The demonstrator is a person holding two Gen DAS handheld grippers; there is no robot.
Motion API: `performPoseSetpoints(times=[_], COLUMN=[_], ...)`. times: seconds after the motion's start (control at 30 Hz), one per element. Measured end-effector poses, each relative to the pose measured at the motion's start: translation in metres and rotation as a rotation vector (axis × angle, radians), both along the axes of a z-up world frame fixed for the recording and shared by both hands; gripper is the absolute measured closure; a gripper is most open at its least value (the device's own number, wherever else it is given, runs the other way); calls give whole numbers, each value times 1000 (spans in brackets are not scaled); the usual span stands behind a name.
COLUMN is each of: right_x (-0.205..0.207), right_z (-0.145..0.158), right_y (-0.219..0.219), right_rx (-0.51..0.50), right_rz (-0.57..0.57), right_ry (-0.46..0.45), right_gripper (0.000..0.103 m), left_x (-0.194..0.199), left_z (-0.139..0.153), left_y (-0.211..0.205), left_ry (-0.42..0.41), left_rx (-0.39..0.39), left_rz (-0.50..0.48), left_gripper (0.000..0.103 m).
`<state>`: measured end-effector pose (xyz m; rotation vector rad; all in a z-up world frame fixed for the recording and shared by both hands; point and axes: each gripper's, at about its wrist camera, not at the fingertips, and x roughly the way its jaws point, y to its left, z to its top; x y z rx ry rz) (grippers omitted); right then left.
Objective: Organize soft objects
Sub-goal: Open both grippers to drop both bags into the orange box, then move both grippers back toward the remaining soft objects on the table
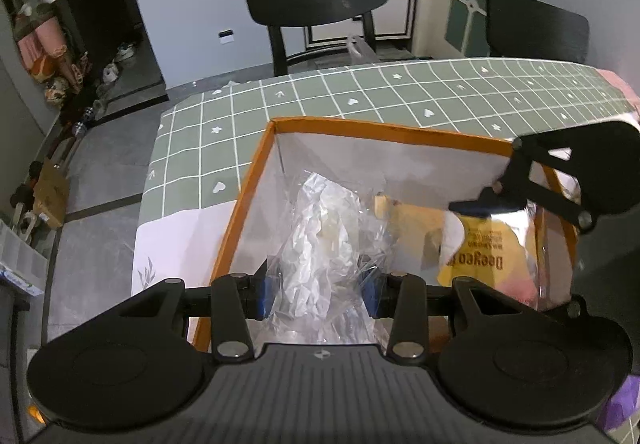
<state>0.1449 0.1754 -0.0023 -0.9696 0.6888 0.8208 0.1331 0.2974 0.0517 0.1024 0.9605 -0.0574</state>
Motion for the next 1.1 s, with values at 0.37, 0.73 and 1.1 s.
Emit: performPoseSetpoints(times=[0.37, 0.73, 1.1], right_x=[-1, -10, -25], right_z=[8, 15, 39], right_y=[-4, -11, -32], right_rx=[34, 41, 63], right_rz=[-15, -21, -39], right_ry=[-34, -46, -88], right_gripper=[39, 38, 38], left_x=[2, -8, -26], left_z=[6, 34, 55], left_y=[7, 4, -11], left_ry=[-58, -125, -154], left_rx=[-64, -115, -85], left_rz=[65, 89, 63], left_gripper=[22, 19, 19])
